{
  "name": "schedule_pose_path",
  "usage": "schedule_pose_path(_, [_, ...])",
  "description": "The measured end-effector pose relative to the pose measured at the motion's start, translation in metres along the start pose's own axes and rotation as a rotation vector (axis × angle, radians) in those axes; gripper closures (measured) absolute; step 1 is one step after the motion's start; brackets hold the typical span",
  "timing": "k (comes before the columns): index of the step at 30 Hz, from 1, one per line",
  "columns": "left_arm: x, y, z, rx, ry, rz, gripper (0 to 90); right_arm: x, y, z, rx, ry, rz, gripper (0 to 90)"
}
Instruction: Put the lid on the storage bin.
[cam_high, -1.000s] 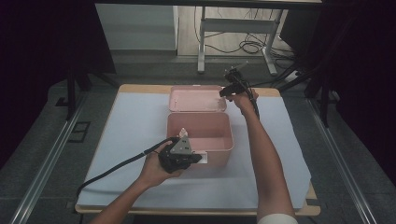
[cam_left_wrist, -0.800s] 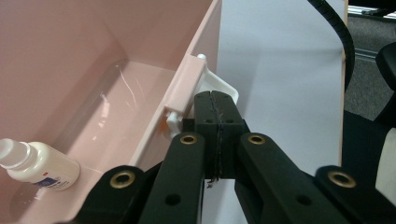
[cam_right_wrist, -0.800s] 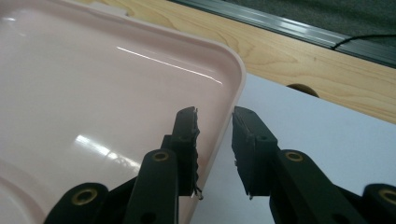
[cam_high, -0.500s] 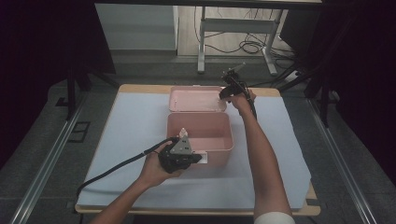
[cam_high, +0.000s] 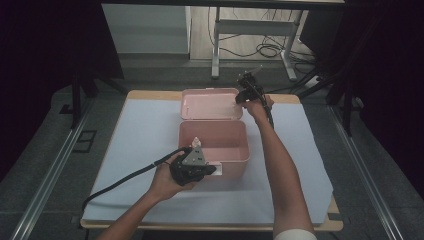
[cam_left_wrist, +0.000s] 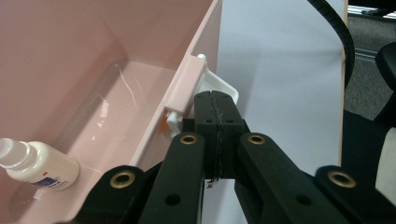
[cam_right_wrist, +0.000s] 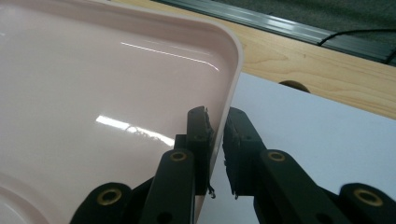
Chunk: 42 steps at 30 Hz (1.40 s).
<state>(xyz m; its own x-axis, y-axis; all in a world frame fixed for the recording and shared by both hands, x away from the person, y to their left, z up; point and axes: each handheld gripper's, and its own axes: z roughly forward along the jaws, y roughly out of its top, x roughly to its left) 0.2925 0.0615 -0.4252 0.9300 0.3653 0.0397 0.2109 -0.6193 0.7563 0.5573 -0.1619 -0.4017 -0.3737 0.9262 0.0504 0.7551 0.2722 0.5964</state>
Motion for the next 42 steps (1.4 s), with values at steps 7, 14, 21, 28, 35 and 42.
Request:
schedule_pose_path(7, [0.000, 0.000, 0.000, 0.000, 0.001, 0.000, 90.0, 0.004, 0.001, -0.011, -0.055, -0.023, -0.008, 82.7])
schedule_pose_path(14, [0.000, 0.000, 0.000, 0.001, 0.001, 0.000, 90.0, 0.005, 0.003, -0.025, -0.111, -0.029, -0.015, 83.5])
schedule_pose_path(21, [-0.001, 0.000, 0.000, 0.001, 0.004, 0.000, 90.0, 0.010, 0.001, -0.040, -0.172, -0.046, -0.034, 84.0])
schedule_pose_path(28, [0.000, 0.000, 0.000, 0.012, 0.007, 0.007, 90.0, 0.013, -0.002, -0.052, -0.223, -0.055, -0.052, 84.5])
schedule_pose_path(35, [-0.001, 0.001, 0.000, 0.006, 0.009, -0.002, 90.0, 0.017, -0.007, -0.061, -0.269, -0.072, -0.069, 84.6])
schedule_pose_path(42, [-0.001, 0.000, 0.000, 0.007, 0.010, 0.004, 90.0, 0.023, -0.015, -0.071, -0.328, -0.093, -0.073, 85.1])
